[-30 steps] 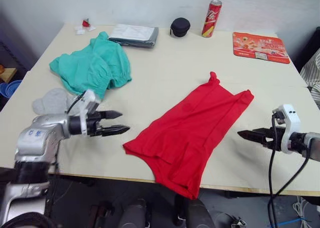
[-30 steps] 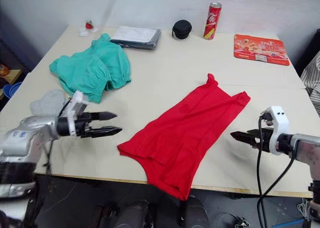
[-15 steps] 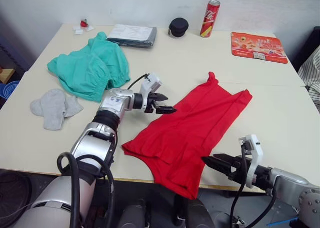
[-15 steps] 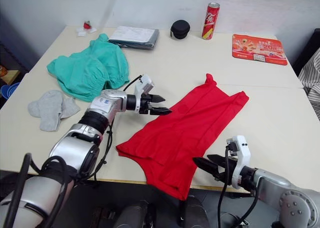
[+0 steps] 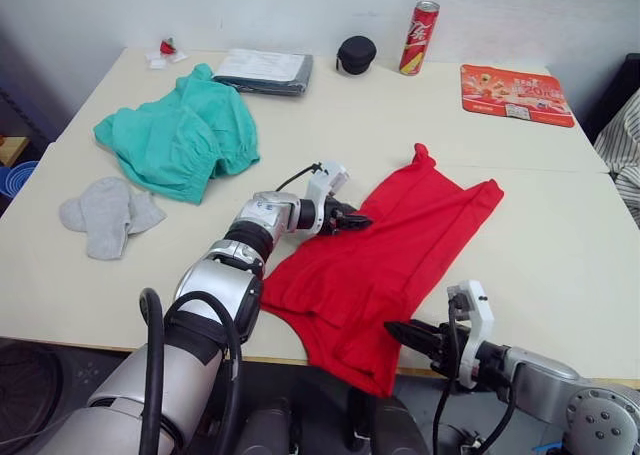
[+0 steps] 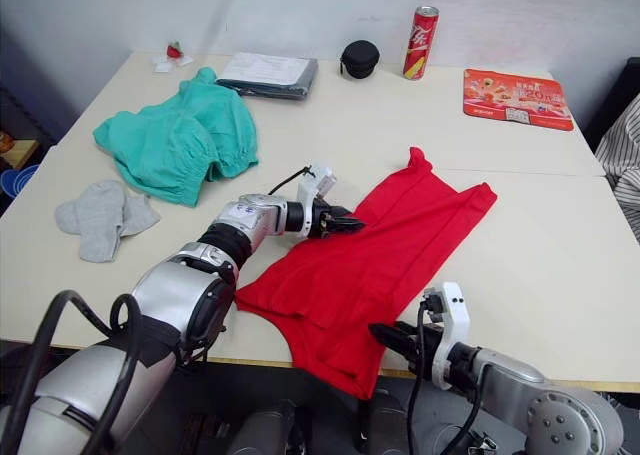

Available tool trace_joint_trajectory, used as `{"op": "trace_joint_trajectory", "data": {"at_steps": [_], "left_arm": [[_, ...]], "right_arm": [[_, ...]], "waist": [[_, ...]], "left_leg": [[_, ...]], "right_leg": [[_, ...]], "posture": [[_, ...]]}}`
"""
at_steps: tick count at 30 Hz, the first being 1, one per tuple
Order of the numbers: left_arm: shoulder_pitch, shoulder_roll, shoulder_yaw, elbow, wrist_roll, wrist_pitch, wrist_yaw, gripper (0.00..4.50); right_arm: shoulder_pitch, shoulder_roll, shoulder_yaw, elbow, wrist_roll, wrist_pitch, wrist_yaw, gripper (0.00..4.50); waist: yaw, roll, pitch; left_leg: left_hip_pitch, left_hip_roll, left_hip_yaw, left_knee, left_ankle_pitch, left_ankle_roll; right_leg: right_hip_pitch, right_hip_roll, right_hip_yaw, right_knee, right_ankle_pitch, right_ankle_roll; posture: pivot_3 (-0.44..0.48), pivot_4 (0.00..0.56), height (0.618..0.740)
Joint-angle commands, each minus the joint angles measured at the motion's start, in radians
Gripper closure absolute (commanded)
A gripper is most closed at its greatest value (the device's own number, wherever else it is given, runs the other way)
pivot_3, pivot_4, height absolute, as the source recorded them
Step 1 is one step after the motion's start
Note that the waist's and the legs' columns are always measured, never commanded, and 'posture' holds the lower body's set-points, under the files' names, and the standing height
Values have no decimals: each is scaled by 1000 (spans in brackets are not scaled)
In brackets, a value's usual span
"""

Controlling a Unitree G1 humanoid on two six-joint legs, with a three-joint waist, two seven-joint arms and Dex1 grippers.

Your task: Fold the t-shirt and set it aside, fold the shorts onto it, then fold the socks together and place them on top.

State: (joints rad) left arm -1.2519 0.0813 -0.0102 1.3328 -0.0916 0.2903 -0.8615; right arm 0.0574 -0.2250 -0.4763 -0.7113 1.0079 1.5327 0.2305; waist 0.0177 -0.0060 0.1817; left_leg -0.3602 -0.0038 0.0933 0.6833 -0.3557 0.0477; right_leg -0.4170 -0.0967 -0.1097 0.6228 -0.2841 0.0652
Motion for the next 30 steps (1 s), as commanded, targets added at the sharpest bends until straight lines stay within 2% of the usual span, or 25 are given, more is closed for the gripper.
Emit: {"op": "trace_joint_trajectory", "data": {"at_steps": [1, 2, 4, 11, 18, 24, 27, 30], "left_arm": [[-23, -8, 72, -3, -34, 29, 30, 3466], [-21, -8, 91, -3, -39, 29, 49, 3828], [-12, -4, 111, -5, -35, 19, 63, 4447], [39, 34, 134, -29, -25, -22, 46, 4481], [127, 100, 161, -145, -52, -21, 36, 4481], [346, 144, 169, -513, -100, 77, 75, 4481], [452, 157, 144, -679, -98, 103, 95, 4481], [517, 176, 123, -765, -83, 96, 123, 4481]], "right_arm": [[14, -8, -1, -11, 17, -33, -12, 4300], [19, -15, 1, -9, 19, -39, -11, 4500], [27, -25, 5, -6, 20, -51, -10, 4500], [5, -125, -22, 46, 31, -75, 17, 4500], [-63, -355, 4, 243, -31, -145, 137, 4500], [-201, -494, 146, 462, -139, -260, 266, 4500], [-248, -524, 205, 506, -160, -278, 311, 4500], [-273, -536, 237, 522, -176, -293, 339, 4500]], "waist": [[0, 0, 0], [0, 0, 0], [1, 0, 0], [0, 0, 0], [-7, 0, 0], [-19, 0, 0], [-21, 0, 0], [-19, -1, 0]], "left_leg": [[0, 0, 0, 0, 0, 0], [0, 0, 0, 0, 0, 0], [0, 0, 0, 0, 0, 0], [0, 0, 0, 0, 0, 0], [0, 0, 1, 0, 0, 0], [1, 0, 1, 1, 0, 0], [2, 0, 1, 1, 0, -1], [5, 0, 1, 1, 0, -1]], "right_leg": [[0, 0, 0, 0, 0, 0], [0, 0, 0, 0, 0, 0], [0, 0, 0, 0, 0, 0], [0, 0, 0, 0, 0, 0], [0, 0, 1, 0, 0, 0], [0, -1, 1, 2, 0, 0], [1, 0, 1, 2, 0, 0], [4, -1, 1, 2, 0, 0]], "posture": [[0, 150, 740], [0, 150, 740], [0, 150, 740], [0, 150, 740], [0, 150, 740], [0, 150, 740], [0, 150, 740], [0, 150, 740]]}}
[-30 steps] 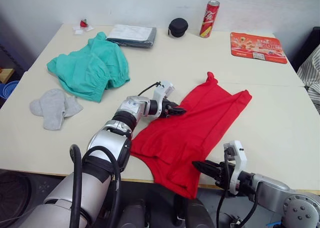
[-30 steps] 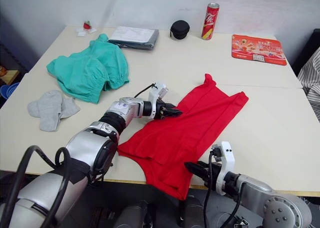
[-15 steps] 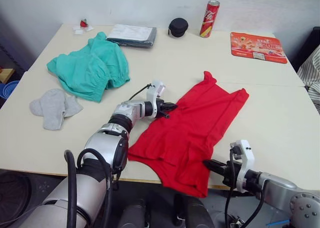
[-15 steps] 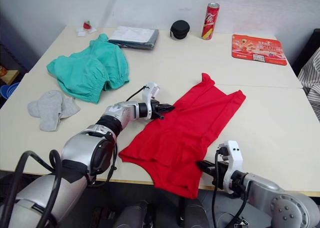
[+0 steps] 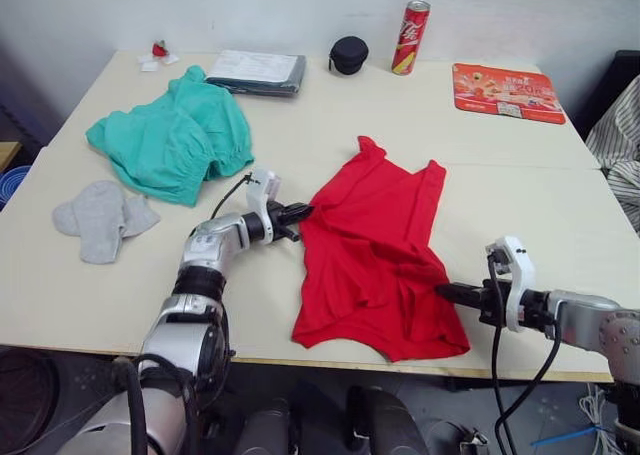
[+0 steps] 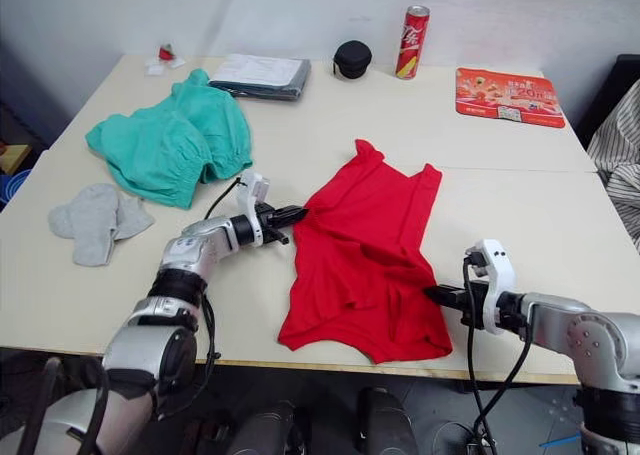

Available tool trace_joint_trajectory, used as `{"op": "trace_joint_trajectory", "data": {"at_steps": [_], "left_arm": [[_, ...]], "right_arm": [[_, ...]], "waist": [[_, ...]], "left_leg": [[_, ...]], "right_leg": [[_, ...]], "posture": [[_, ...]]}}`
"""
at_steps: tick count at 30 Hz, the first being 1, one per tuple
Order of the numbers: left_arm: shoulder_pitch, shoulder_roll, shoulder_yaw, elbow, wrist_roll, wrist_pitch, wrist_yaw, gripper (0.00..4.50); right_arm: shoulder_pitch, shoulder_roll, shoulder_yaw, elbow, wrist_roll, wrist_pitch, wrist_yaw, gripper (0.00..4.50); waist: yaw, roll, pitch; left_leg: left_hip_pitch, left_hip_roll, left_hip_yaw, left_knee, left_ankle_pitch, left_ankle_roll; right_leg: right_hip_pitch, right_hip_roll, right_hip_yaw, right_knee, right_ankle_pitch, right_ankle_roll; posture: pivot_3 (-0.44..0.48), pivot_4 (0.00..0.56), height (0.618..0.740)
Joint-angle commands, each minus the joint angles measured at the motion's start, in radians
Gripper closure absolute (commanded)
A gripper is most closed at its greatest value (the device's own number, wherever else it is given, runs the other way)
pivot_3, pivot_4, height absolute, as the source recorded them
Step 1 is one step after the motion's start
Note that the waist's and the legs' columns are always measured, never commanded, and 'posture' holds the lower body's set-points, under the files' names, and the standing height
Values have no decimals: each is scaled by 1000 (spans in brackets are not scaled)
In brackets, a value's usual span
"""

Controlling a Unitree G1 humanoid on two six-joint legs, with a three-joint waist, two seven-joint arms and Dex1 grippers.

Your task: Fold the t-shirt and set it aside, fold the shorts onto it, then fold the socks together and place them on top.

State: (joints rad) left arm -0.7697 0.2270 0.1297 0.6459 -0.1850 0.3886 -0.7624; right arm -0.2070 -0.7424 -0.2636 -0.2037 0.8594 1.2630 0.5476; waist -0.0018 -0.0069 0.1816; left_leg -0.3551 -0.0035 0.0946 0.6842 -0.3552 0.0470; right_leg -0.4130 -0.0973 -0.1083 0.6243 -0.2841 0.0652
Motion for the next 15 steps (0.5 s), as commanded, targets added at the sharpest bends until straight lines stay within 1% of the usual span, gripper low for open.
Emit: {"op": "trace_joint_trajectory", "data": {"at_steps": [1, 3, 4, 6, 9, 11, 13, 15], "left_arm": [[51, 36, -18, -99, 6, -5, 22, 4481], [75, 50, -24, -131, -6, -10, 12, 4500], [81, 59, -18, -135, -6, -19, 27, 4271], [94, 106, -31, -138, 10, -52, 0, 3800], [119, 201, -79, -142, 39, -157, -111, 2826], [135, 273, -89, -141, 41, -310, -208, 2176], [156, 364, -119, -119, 67, -524, -335, 1541], [180, 425, -147, -109, 65, -716, -461, 970]], "right_arm": [[-10, -21, 26, 19, -38, -38, 29, 4500], [-8, -28, 27, 19, -57, -67, 46, 4033], [5, -43, 18, 4, -53, -78, 73, 3792], [56, -92, -14, -50, -61, -147, 152, 3175], [177, -200, -46, -118, -155, -346, 290, 2109], [276, -261, -81, -132, -267, -555, 382, 1412], [389, -305, -123, -82, -425, -883, 493, 723], [443, -315, -146, 23, -549, -1196, 551, 99]], "waist": [[0, 0, 0], [0, 0, 0], [0, 0, 0], [4, 0, 0], [7, 0, 0], [8, 0, 0], [11, 0, 0], [14, 0, 0]], "left_leg": [[0, 0, 0, 0, 0, 0], [1, 0, 0, 0, 0, 0], [1, 0, 0, 0, 0, 0], [1, 0, 0, 0, 0, 0], [0, 0, 0, -1, 0, -1], [0, 0, 0, -2, -1, -1], [0, 0, 0, -2, -1, -2], [0, 0, 1, -1, -1, -2]], "right_leg": [[0, 0, 0, 0, 0, 0], [1, 0, 0, 0, 0, 0], [0, 0, 0, 0, 0, 0], [0, -1, 0, 0, 0, 0], [0, 0, 0, -1, 0, 0], [0, 1, -1, -3, 0, 0], [0, 1, -1, -3, 0, 0], [1, 1, -1, -5, 0, 0]], "posture": [[0, 150, 740], [0, 150, 740], [0, 150, 740], [0, 150, 740], [0, 150, 740], [0, 150, 740], [0, 150, 740], [0, 150, 740]]}}
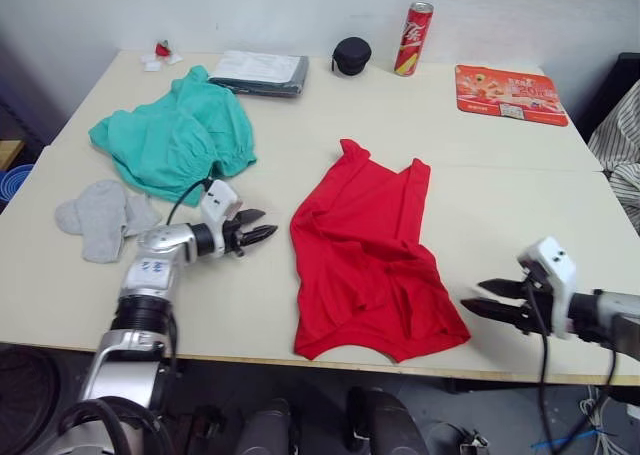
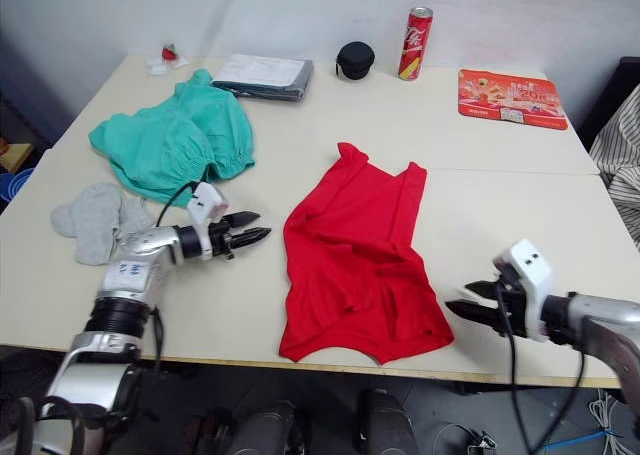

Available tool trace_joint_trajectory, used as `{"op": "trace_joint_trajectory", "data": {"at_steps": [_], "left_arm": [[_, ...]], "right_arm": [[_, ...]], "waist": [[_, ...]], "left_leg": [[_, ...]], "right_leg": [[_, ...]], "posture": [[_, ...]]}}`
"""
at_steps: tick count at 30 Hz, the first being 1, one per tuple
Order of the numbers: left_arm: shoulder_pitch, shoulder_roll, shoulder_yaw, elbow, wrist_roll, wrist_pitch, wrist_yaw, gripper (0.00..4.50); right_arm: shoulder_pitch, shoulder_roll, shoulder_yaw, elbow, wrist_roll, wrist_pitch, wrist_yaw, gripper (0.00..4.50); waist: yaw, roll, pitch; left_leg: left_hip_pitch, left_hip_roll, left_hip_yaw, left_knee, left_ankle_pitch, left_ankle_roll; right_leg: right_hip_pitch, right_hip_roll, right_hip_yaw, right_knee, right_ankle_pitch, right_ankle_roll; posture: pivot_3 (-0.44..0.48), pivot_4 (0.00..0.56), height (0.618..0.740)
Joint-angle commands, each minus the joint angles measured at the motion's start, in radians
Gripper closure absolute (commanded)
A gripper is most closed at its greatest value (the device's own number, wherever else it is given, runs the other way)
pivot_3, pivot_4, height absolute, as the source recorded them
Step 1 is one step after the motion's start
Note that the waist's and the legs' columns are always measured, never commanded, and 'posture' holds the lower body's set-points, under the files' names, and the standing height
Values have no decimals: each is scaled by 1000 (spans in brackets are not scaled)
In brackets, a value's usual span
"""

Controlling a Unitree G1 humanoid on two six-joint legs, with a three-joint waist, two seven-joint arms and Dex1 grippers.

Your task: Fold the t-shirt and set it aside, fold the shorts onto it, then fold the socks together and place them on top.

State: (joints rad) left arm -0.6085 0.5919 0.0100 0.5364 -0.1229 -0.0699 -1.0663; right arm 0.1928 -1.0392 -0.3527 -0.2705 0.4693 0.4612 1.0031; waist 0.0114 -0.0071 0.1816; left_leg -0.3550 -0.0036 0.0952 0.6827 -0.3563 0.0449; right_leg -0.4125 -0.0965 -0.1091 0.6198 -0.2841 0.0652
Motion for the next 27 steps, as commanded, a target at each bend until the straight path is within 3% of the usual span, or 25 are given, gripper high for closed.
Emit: {"op": "trace_joint_trajectory", "data": {"at_steps": [1, 3, 6, 11, 17, 21, 22, 25, 27], "left_arm": [[24, 74, -40, 4, 1, -325, -193, 647], [26, 83, -65, 13, -7, -456, -257, 21], [2, 57, -126, 53, 28, -677, -301, 21], [-69, -18, -211, 150, 81, -858, -283, 21], [-137, -102, -319, 234, 90, -989, -318, 21], [-166, -153, -374, 273, 68, -1029, -355, 0], [-172, -160, -387, 284, 65, -1043, -366, 0], [-181, -171, -413, 302, 43, -1055, -397, 601], [-182, -175, -427, 307, 30, -1053, -415, 1232]], "right_arm": [[51, -20, -52, 153, -216, -561, 111, 0], [29, -21, -17, 272, -310, -867, 122, 0], [-73, 0, 103, 435, -442, -1195, 93, 0], [-241, 70, 262, 566, -580, -1383, 6, 0], [-366, 137, 397, 607, -636, -1478, -54, 0], [-401, 143, 465, 604, -629, -1498, -65, 810], [-407, 141, 479, 606, -626, -1503, -66, 1208], [-411, 133, 502, 609, -614, -1504, -75, 2230], [-400, 123, 513, 597, -596, -1493, -75, 2956]], "waist": [[1, 0, 0], [2, 0, 0], [2, 0, 0], [1, -1, 0], [-16, -5, -2], [-13, -5, -2], [-13, -5, -2], [-12, -5, -2], [-12, -5, -2]], "left_leg": [[0, 0, 1, 0, 0, 0], [3, 0, 2, 0, -1, -1], [3, 0, 2, 0, -1, -1], [3, 0, 2, 2, 0, 0], [5, 1, 2, 4, 1, 1], [6, 1, 1, 4, 1, 2], [5, 1, 1, 4, 1, 2], [4, 1, 0, 4, 1, 3], [4, 1, 0, 4, 1, 3]], "right_leg": [[0, 0, 0, -2, 0, 0], [2, 0, 1, -3, 0, 0], [2, -1, 2, -3, 0, 0], [3, -1, 1, -1, 0, 0], [5, -1, 1, 2, 0, 0], [5, 0, 1, 2, 0, 0], [5, -1, 1, 2, 0, 0], [5, -1, 0, 3, 0, 0], [5, -1, -1, 3, 0, 0]], "posture": [[0, 150, 740], [0, 150, 740], [0, 150, 740], [0, 150, 740], [0, 150, 740], [0, 150, 740], [0, 150, 740], [0, 150, 740], [0, 150, 740]]}}
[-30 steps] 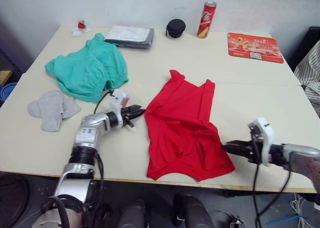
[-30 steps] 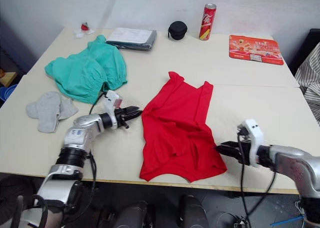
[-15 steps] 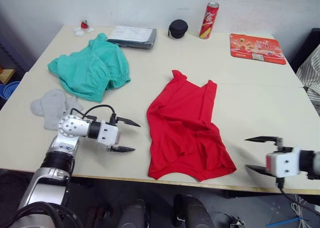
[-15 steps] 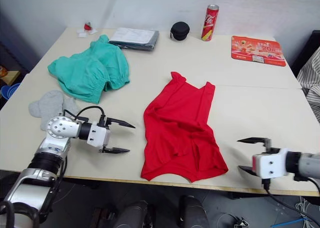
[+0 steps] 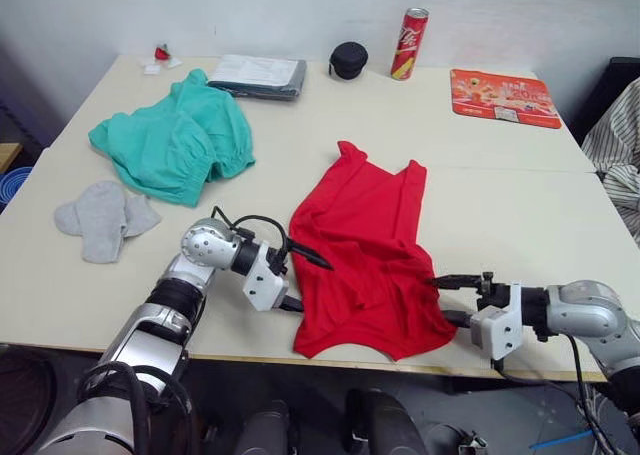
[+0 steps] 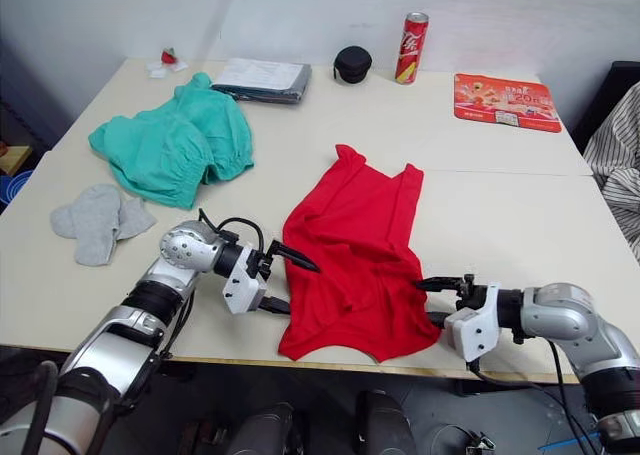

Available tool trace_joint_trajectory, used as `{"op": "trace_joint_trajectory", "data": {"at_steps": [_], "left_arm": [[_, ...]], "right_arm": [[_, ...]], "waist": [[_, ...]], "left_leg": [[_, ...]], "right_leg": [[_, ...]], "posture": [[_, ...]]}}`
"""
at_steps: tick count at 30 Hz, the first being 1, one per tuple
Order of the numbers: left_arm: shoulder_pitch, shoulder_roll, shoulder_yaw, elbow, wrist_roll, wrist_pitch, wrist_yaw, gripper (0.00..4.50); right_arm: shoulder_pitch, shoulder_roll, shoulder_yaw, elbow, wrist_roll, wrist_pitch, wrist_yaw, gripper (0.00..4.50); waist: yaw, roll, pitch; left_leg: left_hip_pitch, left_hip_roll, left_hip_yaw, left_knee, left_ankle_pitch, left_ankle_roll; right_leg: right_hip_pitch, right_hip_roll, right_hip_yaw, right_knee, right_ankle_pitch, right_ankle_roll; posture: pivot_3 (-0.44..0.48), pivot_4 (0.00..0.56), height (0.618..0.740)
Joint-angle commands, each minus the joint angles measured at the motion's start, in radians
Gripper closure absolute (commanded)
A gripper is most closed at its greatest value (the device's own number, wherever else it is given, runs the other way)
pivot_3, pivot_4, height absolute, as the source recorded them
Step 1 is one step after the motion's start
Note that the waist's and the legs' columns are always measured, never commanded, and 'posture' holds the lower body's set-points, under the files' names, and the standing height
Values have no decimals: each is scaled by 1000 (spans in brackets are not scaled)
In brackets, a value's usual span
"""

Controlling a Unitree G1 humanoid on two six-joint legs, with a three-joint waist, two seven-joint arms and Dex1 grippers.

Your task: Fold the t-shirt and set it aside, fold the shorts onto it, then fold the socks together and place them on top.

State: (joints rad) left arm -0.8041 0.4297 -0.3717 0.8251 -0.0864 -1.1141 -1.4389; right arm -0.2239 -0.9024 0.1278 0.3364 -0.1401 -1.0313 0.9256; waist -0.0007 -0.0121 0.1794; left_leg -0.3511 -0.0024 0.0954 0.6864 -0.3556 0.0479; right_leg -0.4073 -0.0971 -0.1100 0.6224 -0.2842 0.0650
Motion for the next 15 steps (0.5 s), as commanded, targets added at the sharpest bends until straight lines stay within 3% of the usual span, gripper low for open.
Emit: {"op": "trace_joint_trajectory", "data": {"at_steps": [1, 4, 5, 8, 10, 15], "left_arm": [[15, -13, -50, 19, -12, -3, -51, 1557], [43, -2, -55, -10, -57, 77, -94, 2517], [59, 6, -54, -37, -77, 134, -110, 2846], [126, 41, -29, -188, -181, 347, -134, 3707], [187, 118, -34, -328, -227, 451, -165, 4284], [329, 263, -17, -593, -302, 578, -156, 4412]], "right_arm": [[23, -21, 38, -19, 21, 0, 4, 3293], [57, -47, 51, -66, 81, 47, 25, 4342], [78, -60, 56, -91, 119, 79, 44, 4500], [155, -111, 55, -196, 233, 168, 85, 4500], [232, -162, 30, -290, 308, 227, 103, 4500], [462, -260, -88, -461, 418, 321, 113, 4500]], "waist": [[0, 0, 0], [1, 0, 0], [1, 0, 0], [1, 2, 1], [1, 2, 1], [2, 5, 2]], "left_leg": [[0, 0, 0, 0, 0, 0], [-1, 0, -1, 0, 0, 1], [-1, 0, -1, 0, 0, 1], [-2, 0, -3, 0, 0, 2], [-3, 0, -4, 0, 0, 2], [-2, 0, -5, 0, -1, 2]], "right_leg": [[0, 0, 0, 0, 0, 0], [0, 0, -1, 0, 0, 0], [0, 0, -1, 0, 0, 0], [0, 0, -2, 0, 0, 0], [-1, -1, -2, -1, 0, 0], [0, -2, -2, -4, 0, 0]], "posture": [[0, 150, 740], [0, 150, 740], [0, 150, 740], [0, 150, 740], [0, 150, 740], [0, 150, 740]]}}
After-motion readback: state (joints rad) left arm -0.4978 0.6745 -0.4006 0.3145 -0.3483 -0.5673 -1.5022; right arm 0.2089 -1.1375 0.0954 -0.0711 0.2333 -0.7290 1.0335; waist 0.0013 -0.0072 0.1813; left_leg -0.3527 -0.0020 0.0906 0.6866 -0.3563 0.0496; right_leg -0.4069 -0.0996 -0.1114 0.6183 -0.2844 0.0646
